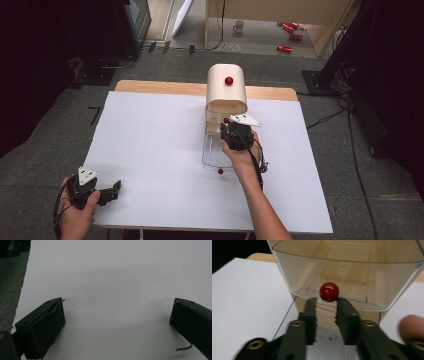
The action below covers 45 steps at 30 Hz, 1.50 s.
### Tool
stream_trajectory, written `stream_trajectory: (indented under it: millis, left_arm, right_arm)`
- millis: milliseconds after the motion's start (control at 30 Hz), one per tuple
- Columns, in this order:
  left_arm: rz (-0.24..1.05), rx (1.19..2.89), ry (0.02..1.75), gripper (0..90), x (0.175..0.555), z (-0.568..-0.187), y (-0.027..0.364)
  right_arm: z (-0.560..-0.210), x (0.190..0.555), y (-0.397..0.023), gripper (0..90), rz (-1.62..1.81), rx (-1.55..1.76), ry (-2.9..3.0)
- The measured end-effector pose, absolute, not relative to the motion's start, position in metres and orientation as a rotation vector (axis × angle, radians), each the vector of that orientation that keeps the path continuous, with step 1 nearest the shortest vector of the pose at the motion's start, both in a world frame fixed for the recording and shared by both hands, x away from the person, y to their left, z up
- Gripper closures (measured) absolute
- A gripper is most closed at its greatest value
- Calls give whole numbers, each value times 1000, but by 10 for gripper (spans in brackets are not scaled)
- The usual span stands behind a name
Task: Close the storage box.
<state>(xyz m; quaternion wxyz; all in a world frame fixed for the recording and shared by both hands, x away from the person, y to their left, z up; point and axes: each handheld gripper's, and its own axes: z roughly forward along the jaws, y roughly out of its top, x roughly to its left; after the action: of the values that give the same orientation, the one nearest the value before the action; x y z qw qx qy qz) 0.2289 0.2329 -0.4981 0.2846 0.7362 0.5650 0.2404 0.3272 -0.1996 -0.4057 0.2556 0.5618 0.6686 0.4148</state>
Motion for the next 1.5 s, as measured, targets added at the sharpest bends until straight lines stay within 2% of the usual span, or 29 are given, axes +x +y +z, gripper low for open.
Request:
stream_trajectory:
  millis: [100, 200, 233, 367, 1067, 1500]
  left_arm:
    - [643, 1970, 1511, 0, 229, -498, 233]
    - [643, 1971, 1511, 0, 229, -498, 233]
    - [642, 1971, 1511, 0, 229, -498, 233]
    - [643, 1969, 1511, 0, 229, -498, 233]
    - [643, 1970, 1512, 0, 229, -498, 233]
    - [643, 1969, 1511, 0, 229, -498, 233]
  right_arm:
    - [-406, 321, -201, 456, 1144, 1526, 1834]
    - [-409, 312, -201, 178, 1137, 1513, 1871]
    - [-411, 310, -201, 112, 1125, 1511, 1886]
    - [-415, 297, -204, 6, 1136, 1520, 1919]
    - [-440, 223, -212, 0, 1098, 1521, 1926]
    - [-462, 205, -208, 0, 1050, 1568, 1930]
